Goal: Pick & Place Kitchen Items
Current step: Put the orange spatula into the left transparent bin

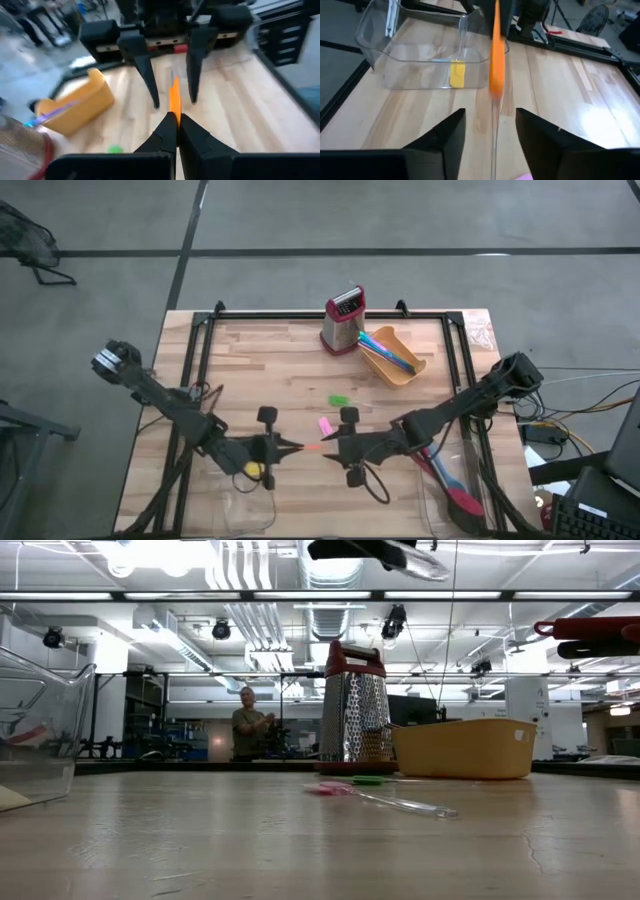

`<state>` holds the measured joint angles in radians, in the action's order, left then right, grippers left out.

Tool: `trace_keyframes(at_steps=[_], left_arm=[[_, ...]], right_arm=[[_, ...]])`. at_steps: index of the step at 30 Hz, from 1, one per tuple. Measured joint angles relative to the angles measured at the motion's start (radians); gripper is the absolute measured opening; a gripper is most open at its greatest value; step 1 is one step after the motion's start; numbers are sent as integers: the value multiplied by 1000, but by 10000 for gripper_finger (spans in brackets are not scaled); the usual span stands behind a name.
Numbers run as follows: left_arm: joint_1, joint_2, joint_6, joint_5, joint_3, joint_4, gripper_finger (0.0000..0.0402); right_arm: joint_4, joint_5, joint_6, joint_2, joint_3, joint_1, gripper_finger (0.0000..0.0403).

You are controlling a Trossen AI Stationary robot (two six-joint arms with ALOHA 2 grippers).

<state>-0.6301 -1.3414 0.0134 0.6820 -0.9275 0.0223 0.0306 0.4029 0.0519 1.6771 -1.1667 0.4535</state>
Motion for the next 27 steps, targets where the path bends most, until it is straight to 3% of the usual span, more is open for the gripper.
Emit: trace_keyframes(at_steps=[8, 13, 17, 20, 27], left_arm=[[-3, 225, 157, -268, 0, -256, 3], [-3, 361, 271, -485, 0, -418, 5], [-11, 428, 327, -617, 0, -499, 4], [-11, 445, 453, -727, 0, -564, 3], [-29, 413, 744, -750, 0, -759, 4]], right_arm=[[24, -41, -14, -3, 0, 21, 217], [24, -95, -29, -3, 0, 46, 232], [24, -95, -28, -2, 0, 54, 244], [25, -94, -20, -1, 2, 55, 251], [25, -90, -3, -1, 10, 55, 263]])
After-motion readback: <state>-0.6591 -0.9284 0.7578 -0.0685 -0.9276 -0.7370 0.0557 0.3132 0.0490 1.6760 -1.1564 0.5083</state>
